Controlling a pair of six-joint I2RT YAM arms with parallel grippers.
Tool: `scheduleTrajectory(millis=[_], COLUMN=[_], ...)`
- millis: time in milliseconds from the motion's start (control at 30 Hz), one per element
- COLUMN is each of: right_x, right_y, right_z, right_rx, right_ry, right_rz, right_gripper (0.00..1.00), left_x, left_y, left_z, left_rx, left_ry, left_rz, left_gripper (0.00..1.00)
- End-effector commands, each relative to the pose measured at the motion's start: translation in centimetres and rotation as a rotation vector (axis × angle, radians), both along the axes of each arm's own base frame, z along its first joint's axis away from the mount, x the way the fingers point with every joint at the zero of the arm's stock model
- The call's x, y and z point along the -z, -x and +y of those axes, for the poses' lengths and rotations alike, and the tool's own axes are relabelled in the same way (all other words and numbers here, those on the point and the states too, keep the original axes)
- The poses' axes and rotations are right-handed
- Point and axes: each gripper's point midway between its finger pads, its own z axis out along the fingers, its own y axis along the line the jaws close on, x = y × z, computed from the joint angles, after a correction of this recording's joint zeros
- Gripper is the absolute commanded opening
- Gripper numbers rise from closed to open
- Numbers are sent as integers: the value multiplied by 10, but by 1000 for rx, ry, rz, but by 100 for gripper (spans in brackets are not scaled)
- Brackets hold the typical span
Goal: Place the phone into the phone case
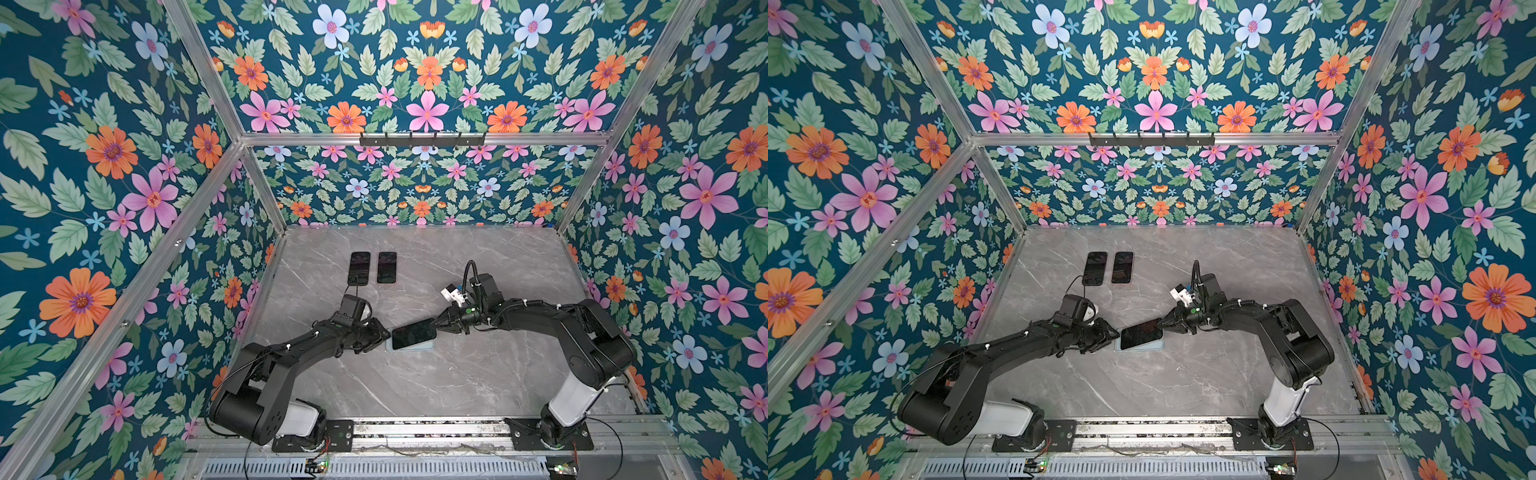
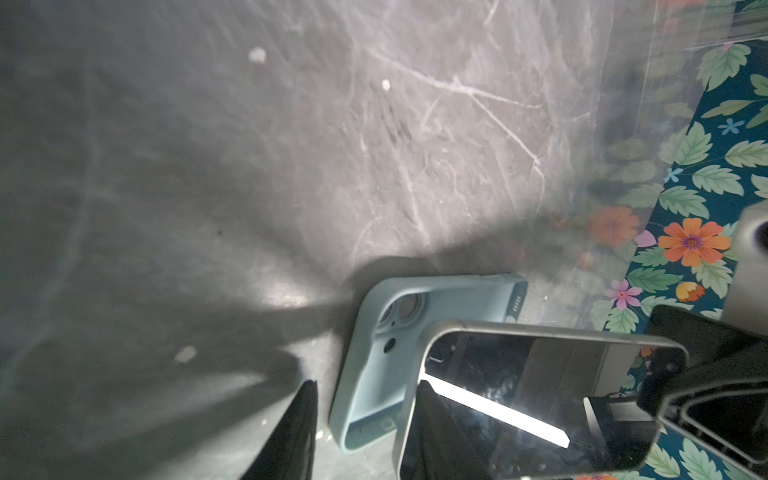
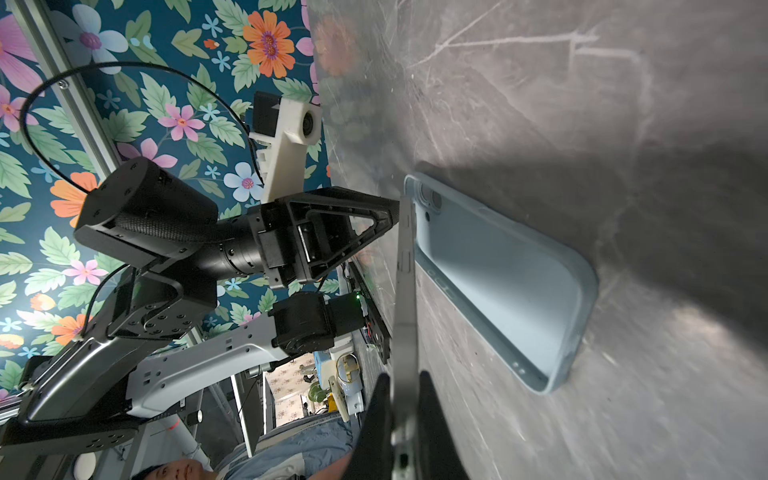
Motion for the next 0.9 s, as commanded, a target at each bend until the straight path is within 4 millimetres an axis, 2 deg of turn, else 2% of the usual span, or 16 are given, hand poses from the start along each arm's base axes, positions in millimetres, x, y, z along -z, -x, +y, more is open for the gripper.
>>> scheduleTrajectory(millis=[0,233,667,867], right_x=[1,15,23,34], right_y=[0,0,-9,-6], right_z=[3,3,4,5], right_rx=[-23,-24,-35,-34], right_ry=[-6,15,56,64], right_rz=[-21,0,-11,-1], right_gripper=[0,0,0,0], left_x=[-4,-1,5,6], left_y=[-4,-3,-2,-2], left_z=[-5,-8,-7,-8], left_rx=[3,8,13,14], left_ry=[38,55,49,52], left_rz=[-21,-15,-3,-3], left_gripper=[41,40,39,39])
